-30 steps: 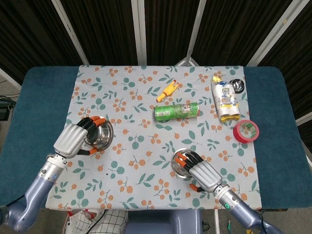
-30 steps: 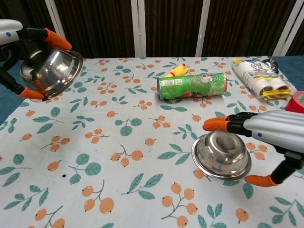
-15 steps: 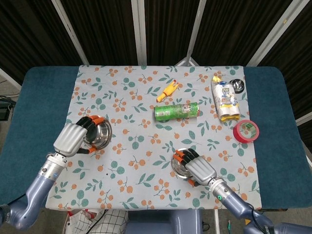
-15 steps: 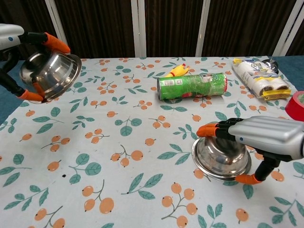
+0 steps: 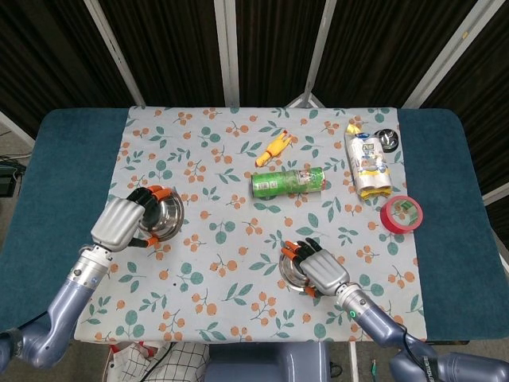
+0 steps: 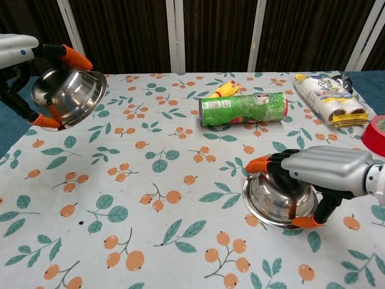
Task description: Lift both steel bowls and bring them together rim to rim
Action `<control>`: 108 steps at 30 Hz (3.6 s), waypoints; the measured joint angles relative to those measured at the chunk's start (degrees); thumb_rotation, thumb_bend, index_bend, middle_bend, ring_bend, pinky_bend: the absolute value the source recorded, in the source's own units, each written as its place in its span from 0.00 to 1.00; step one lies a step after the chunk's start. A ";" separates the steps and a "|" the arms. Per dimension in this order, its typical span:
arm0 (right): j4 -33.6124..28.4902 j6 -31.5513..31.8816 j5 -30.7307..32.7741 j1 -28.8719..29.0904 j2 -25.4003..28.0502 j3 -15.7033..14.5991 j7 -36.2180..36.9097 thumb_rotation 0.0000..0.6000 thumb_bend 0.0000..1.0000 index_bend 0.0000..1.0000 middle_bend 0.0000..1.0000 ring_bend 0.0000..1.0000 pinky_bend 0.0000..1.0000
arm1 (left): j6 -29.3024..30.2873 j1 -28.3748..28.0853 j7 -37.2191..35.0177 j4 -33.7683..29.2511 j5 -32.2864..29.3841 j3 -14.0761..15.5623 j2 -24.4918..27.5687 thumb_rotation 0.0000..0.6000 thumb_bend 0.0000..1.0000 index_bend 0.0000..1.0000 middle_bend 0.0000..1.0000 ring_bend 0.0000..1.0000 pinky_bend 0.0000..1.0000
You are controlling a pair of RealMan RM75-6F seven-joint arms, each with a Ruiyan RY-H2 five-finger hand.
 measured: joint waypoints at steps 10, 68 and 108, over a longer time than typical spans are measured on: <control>0.26 -0.20 3.75 1.14 -0.13 -0.54 -2.68 1.00 0.33 0.33 0.38 0.42 0.65 | -0.44 0.13 -0.45 1.10 -0.26 0.30 -0.20 1.00 0.31 0.41 0.59 0.51 0.71; -10.39 -14.58 15.68 0.33 11.64 19.95 81.62 1.00 0.41 0.93 0.87 0.92 1.00 | 15.06 -1.84 -21.28 14.04 24.25 1.81 -12.65 1.00 0.31 0.45 0.60 0.52 0.71; -21.73 -9.41 38.52 9.42 8.92 20.35 67.01 1.00 0.41 0.93 0.87 0.92 1.00 | 16.46 -4.36 -17.18 13.00 27.69 3.35 -16.68 1.00 0.31 0.46 0.61 0.52 0.71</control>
